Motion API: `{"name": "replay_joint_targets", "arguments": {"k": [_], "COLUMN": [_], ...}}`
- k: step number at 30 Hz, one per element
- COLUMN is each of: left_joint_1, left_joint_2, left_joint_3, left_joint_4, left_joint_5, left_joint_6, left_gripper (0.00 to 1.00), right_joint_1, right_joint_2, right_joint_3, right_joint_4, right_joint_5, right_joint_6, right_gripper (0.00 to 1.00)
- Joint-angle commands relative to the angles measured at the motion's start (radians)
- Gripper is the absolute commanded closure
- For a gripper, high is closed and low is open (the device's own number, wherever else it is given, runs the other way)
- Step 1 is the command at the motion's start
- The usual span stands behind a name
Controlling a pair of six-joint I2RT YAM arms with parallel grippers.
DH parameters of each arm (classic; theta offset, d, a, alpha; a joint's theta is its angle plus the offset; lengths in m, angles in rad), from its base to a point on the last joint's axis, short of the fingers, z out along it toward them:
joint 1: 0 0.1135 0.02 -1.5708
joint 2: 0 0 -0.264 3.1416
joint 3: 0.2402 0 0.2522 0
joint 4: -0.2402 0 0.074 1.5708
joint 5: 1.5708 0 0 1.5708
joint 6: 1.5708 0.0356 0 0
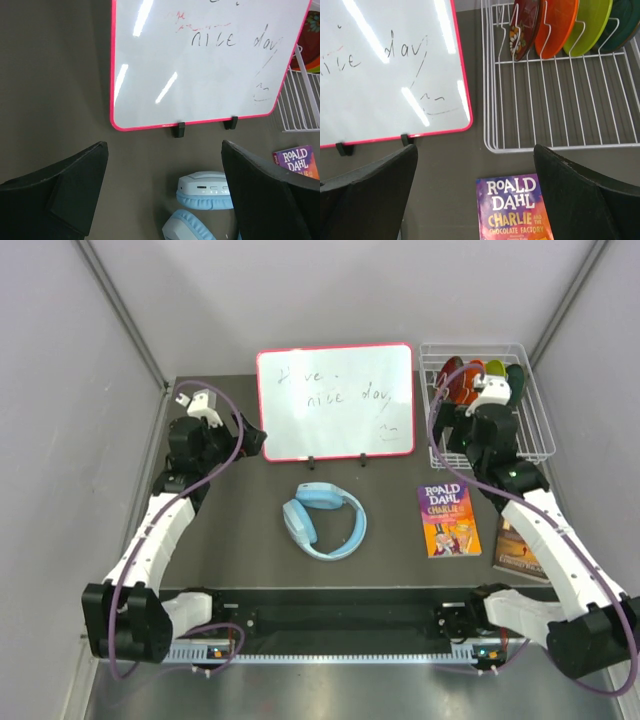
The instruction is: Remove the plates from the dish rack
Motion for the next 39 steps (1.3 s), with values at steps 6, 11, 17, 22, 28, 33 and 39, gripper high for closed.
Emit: {"name": "replay_joint_targets", "arguments": {"k": [6,11,17,22,28,33,39], "left_joint_1": [0.002,-0.009,-0.042,-0.075,-0.088,-0.090,-0.090], "left_joint_2": [0.082,0.097,0.126,0.134,0.139,0.158,0.175], "left_joint_3": [0.041,0.043,0.058,0.065,0.062,0.061,0.056], "left_joint_4": [0.059,0.043,0.053,0.057,0.060,0.059,0.093], "left_joint_5": [-0.057,-0.198,-0.235,-0.217,-0.203,-0.194,-0.196], "left_joint_6": [-0.003,0.029,0.029,0.021,0.025,0.028,0.035], "left_gripper": [0.03,0.08,0.09,0.09,0.09,0.09,0.09], "right_joint_1": [-0.010,-0.010,-0.055,-0.128,-0.191,-0.234,-0.270], "right_joint_2": [0.161,0.348,0.636,0.768,0.871,0.957,1.046], "right_joint_3": [0.187,0.388,0.601,0.695,0.742,0.801,0.894], "right_joint_4": [0.077,0.031,0.012,0.021,0.035,0.015,0.006], "right_joint_5": [0.148,0.209,0.265,0.187,0.109,0.039,-0.037], "right_joint_6": [-0.048,-0.131,-0.182,-0.159,-0.167,-0.179,-0.174], "right_gripper": [0.00,0.00,0.08,0.19,0.22,0.24,0.31]}}
